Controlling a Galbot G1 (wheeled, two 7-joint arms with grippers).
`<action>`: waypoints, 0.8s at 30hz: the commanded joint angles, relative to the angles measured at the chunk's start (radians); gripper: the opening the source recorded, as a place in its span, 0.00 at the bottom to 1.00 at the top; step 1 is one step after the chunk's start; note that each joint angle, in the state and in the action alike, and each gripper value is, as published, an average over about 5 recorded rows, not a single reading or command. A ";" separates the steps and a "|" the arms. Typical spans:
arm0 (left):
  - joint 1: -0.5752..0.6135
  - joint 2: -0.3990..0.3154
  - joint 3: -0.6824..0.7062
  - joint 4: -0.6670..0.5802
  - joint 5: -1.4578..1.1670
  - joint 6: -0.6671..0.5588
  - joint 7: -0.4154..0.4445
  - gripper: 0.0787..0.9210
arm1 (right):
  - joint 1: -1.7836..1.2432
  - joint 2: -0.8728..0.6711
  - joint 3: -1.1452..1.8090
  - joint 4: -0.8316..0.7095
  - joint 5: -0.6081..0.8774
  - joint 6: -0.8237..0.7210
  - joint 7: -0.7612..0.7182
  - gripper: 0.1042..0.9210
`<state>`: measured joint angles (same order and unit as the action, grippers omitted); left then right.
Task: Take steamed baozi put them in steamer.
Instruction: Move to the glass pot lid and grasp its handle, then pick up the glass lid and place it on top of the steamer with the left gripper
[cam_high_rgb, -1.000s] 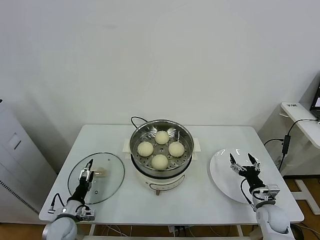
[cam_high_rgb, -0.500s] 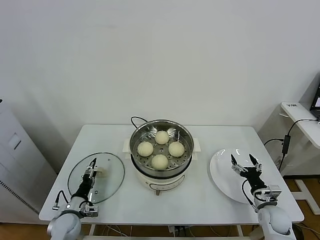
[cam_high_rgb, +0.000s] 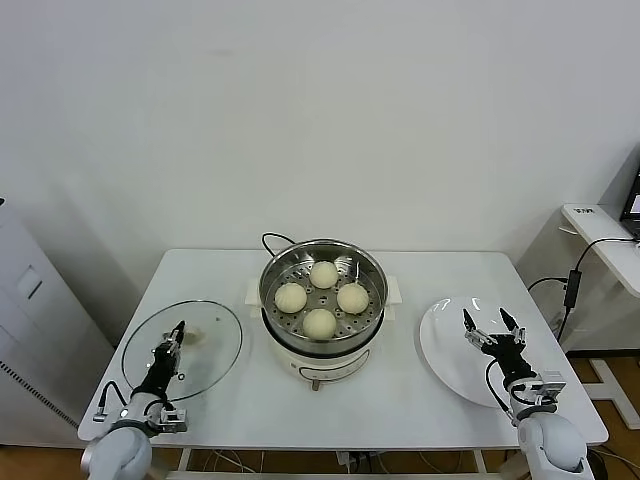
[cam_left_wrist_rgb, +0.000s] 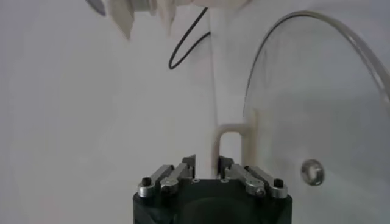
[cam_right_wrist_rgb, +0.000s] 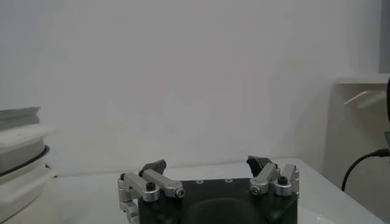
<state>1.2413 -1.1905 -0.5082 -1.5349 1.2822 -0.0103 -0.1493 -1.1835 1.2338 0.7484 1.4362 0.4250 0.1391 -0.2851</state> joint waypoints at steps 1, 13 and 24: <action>0.050 0.045 -0.037 -0.138 -0.130 0.016 0.016 0.06 | -0.007 -0.006 0.007 0.014 0.007 -0.002 -0.001 0.88; 0.024 0.224 -0.026 -0.325 -0.298 0.169 0.098 0.04 | -0.020 -0.011 0.021 0.045 0.024 -0.002 -0.005 0.88; -0.071 0.327 0.174 -0.551 -0.255 0.501 0.302 0.04 | -0.025 -0.011 0.033 0.064 0.025 -0.006 -0.006 0.88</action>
<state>1.2443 -0.9705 -0.4876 -1.8710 1.0351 0.1994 -0.0191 -1.2049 1.2252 0.7774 1.4869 0.4481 0.1348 -0.2918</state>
